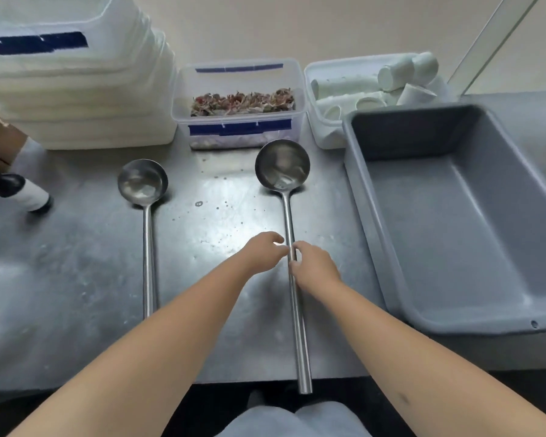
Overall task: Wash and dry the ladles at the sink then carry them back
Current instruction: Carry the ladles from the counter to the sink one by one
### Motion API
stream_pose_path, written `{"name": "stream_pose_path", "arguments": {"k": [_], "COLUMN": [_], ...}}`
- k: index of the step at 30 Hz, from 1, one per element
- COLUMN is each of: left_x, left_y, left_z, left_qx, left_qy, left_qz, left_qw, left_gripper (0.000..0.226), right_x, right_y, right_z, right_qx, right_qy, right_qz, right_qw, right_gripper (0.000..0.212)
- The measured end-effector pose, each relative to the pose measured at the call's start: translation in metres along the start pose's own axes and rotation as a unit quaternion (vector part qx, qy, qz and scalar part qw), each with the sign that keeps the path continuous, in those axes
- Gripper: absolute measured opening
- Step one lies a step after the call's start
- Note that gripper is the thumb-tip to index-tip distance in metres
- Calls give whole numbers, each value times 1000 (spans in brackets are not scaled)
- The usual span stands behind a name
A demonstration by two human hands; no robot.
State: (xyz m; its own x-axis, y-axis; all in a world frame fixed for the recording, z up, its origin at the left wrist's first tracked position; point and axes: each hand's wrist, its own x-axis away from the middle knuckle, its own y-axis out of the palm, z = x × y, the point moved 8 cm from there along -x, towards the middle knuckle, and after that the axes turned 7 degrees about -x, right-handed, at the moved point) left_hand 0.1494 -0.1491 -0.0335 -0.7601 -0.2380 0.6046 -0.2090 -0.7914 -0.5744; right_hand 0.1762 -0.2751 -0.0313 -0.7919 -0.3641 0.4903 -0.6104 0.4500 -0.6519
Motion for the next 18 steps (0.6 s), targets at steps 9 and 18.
{"name": "stream_pose_path", "arguments": {"k": [9,18], "left_x": [-75,-98], "left_y": [7,29], "left_z": [-2,0], "left_qx": [140,335], "left_qy": [-63,-78], "left_qz": [46,-9], "left_qw": [987,939], "left_gripper": [47,13], "right_x": [-44,-63], "right_y": [24,31], "right_z": [28,32], "right_qx": [-60,-96], "right_qy": [80,90], "right_qz": [-6,-29], "right_qw": [995,991], "right_gripper": [23,18]}}
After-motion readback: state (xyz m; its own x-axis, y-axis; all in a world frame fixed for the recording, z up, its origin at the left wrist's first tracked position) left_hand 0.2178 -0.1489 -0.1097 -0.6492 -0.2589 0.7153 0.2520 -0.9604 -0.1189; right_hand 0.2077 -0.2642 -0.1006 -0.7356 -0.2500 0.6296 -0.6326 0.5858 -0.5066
